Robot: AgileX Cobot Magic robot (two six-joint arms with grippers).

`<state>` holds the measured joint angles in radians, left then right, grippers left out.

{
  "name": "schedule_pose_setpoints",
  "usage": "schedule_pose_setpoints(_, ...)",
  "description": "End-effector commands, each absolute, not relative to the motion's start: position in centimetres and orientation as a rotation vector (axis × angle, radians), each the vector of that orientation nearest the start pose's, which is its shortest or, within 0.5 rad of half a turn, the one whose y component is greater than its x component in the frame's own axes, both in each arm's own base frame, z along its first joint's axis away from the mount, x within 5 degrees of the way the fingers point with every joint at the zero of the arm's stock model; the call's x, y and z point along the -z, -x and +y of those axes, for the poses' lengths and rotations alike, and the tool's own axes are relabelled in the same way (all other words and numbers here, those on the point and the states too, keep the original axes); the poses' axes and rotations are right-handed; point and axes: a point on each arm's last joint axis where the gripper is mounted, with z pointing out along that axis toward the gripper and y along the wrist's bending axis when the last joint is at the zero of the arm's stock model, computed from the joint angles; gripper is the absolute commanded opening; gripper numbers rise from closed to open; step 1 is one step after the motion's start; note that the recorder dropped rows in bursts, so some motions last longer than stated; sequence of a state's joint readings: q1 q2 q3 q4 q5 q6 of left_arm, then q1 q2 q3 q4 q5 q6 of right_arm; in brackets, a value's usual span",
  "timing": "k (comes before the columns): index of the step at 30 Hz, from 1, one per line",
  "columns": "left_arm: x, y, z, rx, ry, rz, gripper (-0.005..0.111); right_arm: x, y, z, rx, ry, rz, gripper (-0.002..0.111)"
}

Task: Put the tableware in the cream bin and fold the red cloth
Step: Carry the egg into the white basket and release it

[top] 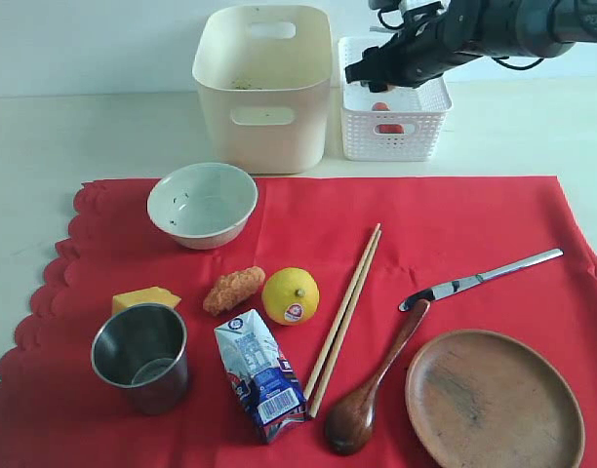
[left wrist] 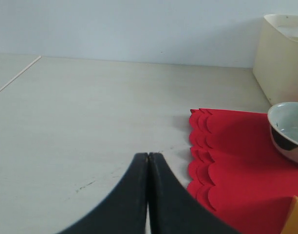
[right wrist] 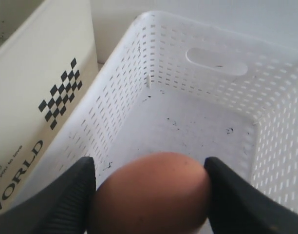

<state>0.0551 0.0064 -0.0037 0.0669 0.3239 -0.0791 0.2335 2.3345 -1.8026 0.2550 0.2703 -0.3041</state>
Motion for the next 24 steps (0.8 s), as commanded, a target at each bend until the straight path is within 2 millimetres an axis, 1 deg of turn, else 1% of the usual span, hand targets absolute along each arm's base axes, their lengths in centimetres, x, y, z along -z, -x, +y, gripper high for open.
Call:
schedule_pose_setpoints(1,-18.4,-5.4,0.5,-0.038,0.079,1.802,0.001,-16.1,-51.4,12.6,-0.166,0.357,2.228,0.063)
schedule_pose_setpoints(9,-18.4,-5.4,0.5,-0.038,0.079,1.802,0.001,-16.0,-51.3,12.7,-0.171,0.364,2.249,0.079)
schedule_pose_setpoints(12,-18.4,-5.4,0.5,-0.038,0.079,1.802,0.001,-16.3,-51.0,12.7,-0.178,0.374,2.271,0.079)
schedule_pose_setpoints(17,-18.4,-5.4,0.5,-0.038,0.079,1.802,0.001,-18.1,-50.5,12.6,-0.161,0.418,2.276,0.079)
schedule_pose_setpoints(20,-18.4,-5.4,0.5,-0.038,0.079,1.802,0.001,-19.6,-50.1,12.4,-0.144,0.446,2.272,0.079)
schedule_pose_setpoints(24,-18.4,-5.4,0.5,-0.038,0.079,1.802,0.001,-22.0,-49.3,12.3,-0.149,0.462,2.262,0.079)
